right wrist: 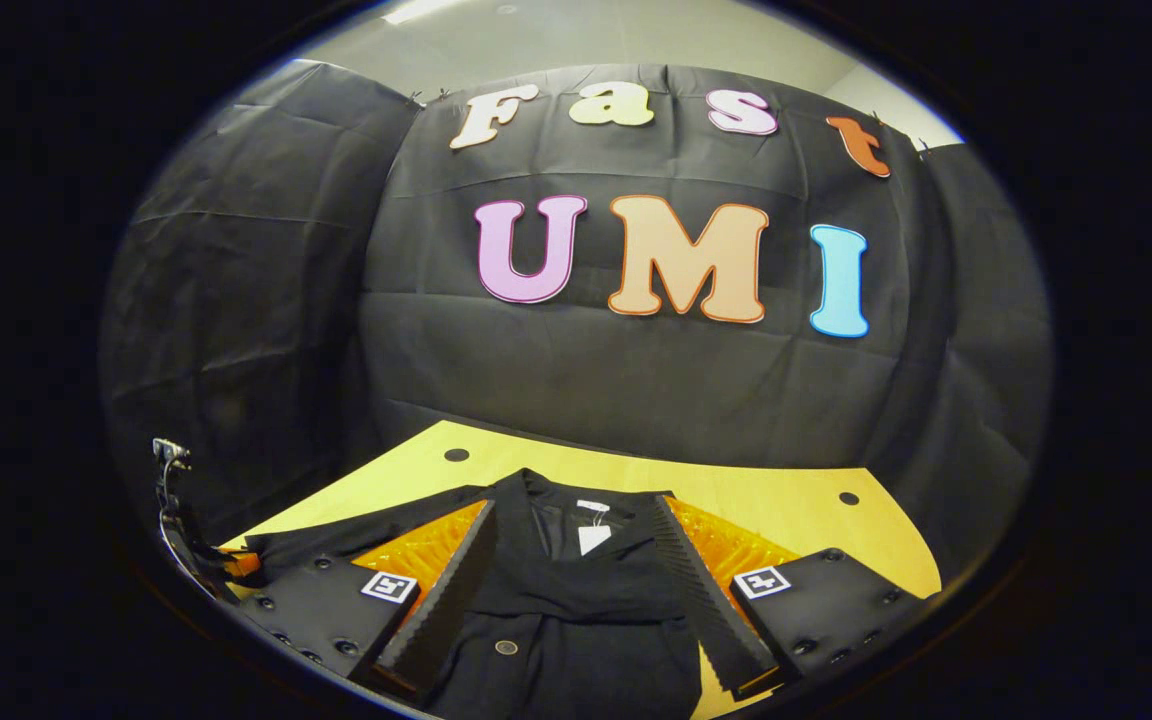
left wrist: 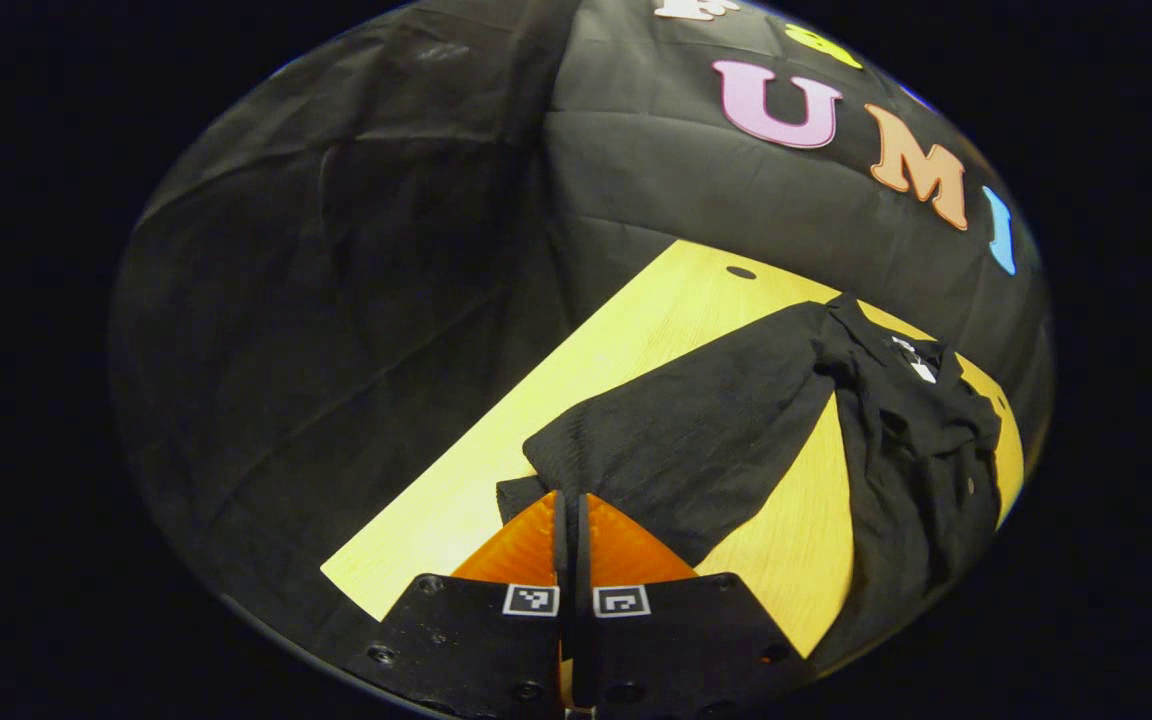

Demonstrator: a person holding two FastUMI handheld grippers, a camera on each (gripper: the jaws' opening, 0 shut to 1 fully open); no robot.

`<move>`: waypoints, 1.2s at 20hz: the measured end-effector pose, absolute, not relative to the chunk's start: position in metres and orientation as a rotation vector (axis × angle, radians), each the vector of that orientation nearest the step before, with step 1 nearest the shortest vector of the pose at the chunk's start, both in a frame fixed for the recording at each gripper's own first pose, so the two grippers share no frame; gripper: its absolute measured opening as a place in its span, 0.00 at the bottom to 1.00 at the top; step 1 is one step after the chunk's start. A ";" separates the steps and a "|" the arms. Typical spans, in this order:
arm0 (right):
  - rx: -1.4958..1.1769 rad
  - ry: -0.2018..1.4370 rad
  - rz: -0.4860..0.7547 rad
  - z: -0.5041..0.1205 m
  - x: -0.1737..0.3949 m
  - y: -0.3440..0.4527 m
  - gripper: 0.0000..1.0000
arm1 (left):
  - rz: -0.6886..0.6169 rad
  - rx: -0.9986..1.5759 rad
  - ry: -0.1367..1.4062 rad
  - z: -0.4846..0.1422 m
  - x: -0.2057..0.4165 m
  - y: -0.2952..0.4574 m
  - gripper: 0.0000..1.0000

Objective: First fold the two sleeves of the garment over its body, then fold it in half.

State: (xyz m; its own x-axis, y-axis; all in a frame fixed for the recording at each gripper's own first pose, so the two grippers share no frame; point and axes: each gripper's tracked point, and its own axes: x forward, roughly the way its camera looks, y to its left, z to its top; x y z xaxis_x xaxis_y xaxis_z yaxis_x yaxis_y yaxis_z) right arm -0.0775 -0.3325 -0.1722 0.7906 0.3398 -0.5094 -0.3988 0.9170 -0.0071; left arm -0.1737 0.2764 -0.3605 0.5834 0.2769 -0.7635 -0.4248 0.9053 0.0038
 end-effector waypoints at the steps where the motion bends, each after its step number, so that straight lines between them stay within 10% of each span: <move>1: -0.119 0.517 0.389 -0.169 -0.077 -0.339 0.99 | 0.417 -0.217 0.867 -0.358 -0.172 0.276 0.00; 24: 0.004 0.496 0.167 -0.165 -0.046 -0.530 1.00 | -0.113 -0.063 0.647 -0.234 0.031 0.002 0.00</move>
State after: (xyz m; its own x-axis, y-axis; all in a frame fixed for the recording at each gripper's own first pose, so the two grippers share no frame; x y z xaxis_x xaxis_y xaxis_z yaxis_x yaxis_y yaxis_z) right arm -0.0457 -0.5300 -0.1652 0.8661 0.1609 -0.4732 -0.1589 0.9863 0.0446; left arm 0.0313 0.0022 -0.2341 0.7922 -0.1245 -0.5974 0.0853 0.9919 -0.0937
